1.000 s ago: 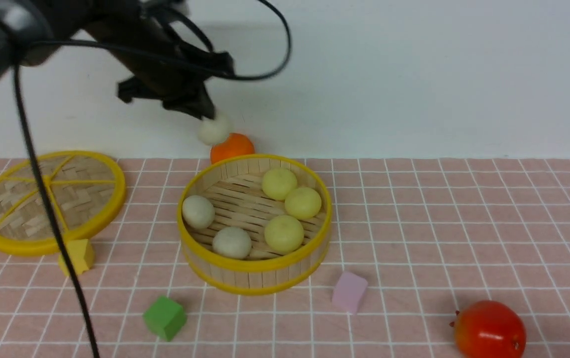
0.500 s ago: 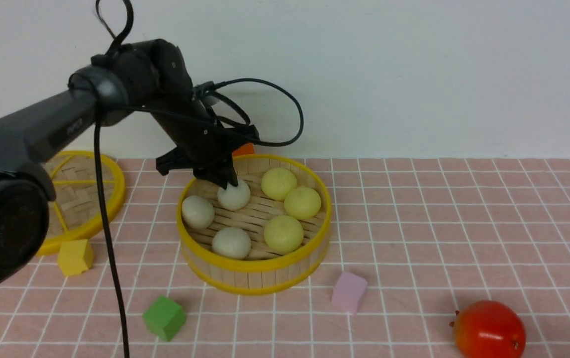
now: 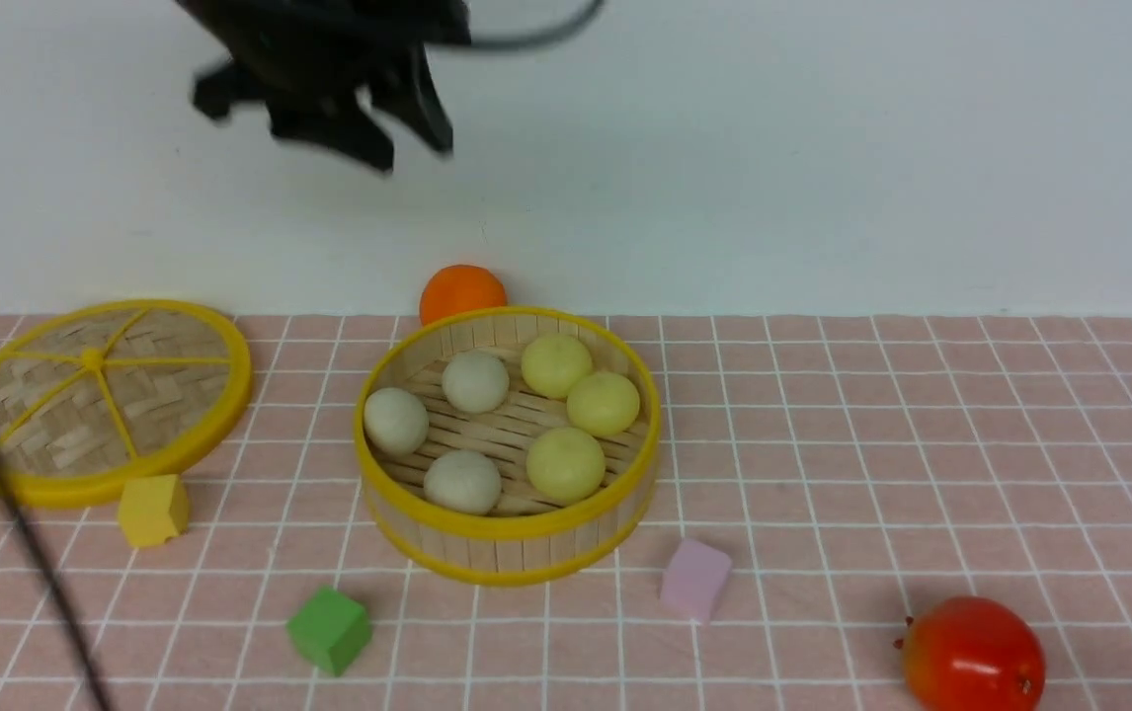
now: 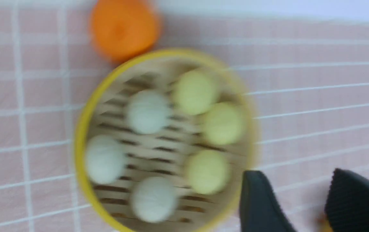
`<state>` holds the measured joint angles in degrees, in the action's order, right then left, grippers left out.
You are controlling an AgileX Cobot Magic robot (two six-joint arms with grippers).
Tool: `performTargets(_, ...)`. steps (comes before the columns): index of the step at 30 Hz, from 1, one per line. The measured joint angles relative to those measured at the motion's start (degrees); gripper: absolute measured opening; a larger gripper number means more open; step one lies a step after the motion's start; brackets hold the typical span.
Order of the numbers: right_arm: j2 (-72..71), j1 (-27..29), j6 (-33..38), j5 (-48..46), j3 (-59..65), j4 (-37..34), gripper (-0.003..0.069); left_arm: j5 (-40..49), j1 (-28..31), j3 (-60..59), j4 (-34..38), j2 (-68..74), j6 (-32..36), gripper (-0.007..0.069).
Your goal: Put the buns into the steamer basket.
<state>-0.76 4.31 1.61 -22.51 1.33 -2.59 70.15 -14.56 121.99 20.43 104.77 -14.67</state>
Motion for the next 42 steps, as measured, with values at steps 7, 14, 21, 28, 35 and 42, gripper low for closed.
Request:
performTargets(7, 0.0, 0.0, 0.0, 0.0, 0.0, 0.0, 0.0237, 0.0, -0.1, -15.6, 0.4, -22.5, 1.6, 0.0092)
performTargets(14, 0.0, 0.0, 0.0, 0.0, 0.0, 0.0, 0.0237, -0.4, 0.0, -45.6, -2.6, -52.2, -2.5, 0.0013)
performTargets(21, 0.0, 0.0, 0.0, 0.0, 0.0, 0.0, 0.0238, -10.7, 0.0, -77.4, 4.1, -79.9, -8.4, 0.0013)
performTargets(28, 0.0, 0.0, 0.0, 0.0, 0.0, 0.0, 0.0238, -10.9, 0.0, -88.6, 2.1, -92.1, -10.5, 0.0013)
performTargets(35, 0.0, 0.0, 0.0, 0.0, 0.0, 0.0, 0.0238, -15.0, 0.0, -88.7, -2.0, -93.4, -9.0, 0.0013)
performTargets(42, 0.0, 0.0, 0.0, 0.0, 0.0, 0.0, 0.0238, -28.6, 0.0, -91.6, -12.0, -93.4, -6.4, 0.0013)
